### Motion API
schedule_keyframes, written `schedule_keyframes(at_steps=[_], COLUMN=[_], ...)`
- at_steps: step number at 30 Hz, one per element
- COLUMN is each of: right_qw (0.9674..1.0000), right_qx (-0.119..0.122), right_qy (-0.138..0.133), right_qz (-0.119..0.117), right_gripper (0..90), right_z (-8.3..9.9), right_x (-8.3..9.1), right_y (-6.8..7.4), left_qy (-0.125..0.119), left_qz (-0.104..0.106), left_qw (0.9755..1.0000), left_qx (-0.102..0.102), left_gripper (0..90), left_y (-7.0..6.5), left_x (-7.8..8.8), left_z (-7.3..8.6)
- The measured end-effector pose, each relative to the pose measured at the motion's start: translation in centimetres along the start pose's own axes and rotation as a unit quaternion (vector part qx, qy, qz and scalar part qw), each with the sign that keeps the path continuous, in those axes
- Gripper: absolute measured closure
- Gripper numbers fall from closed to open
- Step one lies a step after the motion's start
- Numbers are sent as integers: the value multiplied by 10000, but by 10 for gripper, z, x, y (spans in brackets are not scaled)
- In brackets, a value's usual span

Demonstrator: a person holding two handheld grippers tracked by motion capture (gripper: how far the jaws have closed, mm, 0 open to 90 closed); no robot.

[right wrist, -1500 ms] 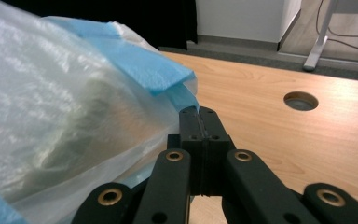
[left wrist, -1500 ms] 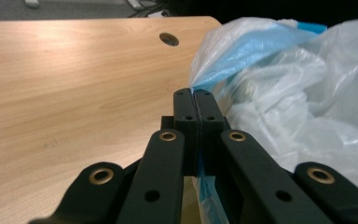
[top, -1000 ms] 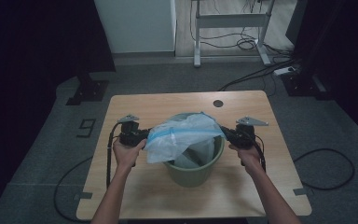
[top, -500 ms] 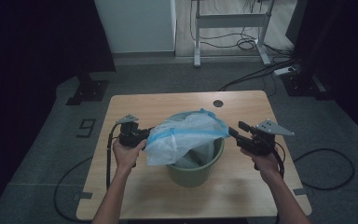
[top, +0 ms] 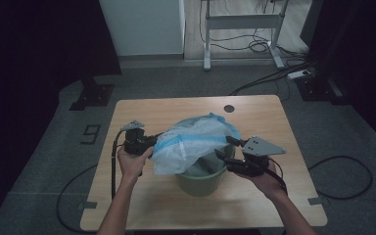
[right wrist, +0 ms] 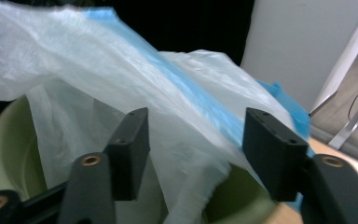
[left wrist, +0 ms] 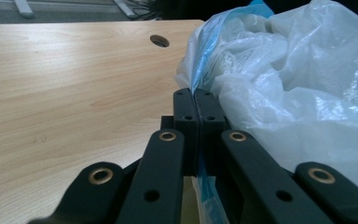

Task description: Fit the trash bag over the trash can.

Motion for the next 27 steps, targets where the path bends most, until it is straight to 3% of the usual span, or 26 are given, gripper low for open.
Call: schedule_keyframes(at_steps=[2,4,7,10,13,20,27], right_qw=[9997,9995,9998,9997,9990,9974,9952], right_qx=[219,302,211,-58,-156,-238,-247], right_qy=[84,89,45,-156,-336,-438,-334], right_qz=[-3,-51,-58,-164,-237,-517,-888], right_gripper=[487,626,794,888,892,893,892], right_z=[-2,-3,-3,-2,3,32,56], right_x=[-6,-8,-6,5,19,47,46], right_y=[5,7,7,6,12,37,57], left_qy=[-3,5,-4,-19,-31,-25,23], left_qz=[3,-6,-7,3,16,-1,-22], left_qw=[10000,10000,10000,10000,10000,9999,9998], left_qx=[-12,-27,-31,-49,-52,-136,-184], left_gripper=[893,893,893,893,893,893,894], left_y=[0,-1,-1,-2,-3,-7,-8], left_x=[1,1,2,3,6,13,15], left_z=[-1,-1,-1,1,3,8,21])
Point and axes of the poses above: each handheld gripper's, and its own axes: x roughly backward along the jaws, z roughly out of its underside, y roughly to its left, the point moved 2 cm from there along -x, roughly forward along the jaws, and after that the axes turned 5 degrees about x, right-handed, at the moved point
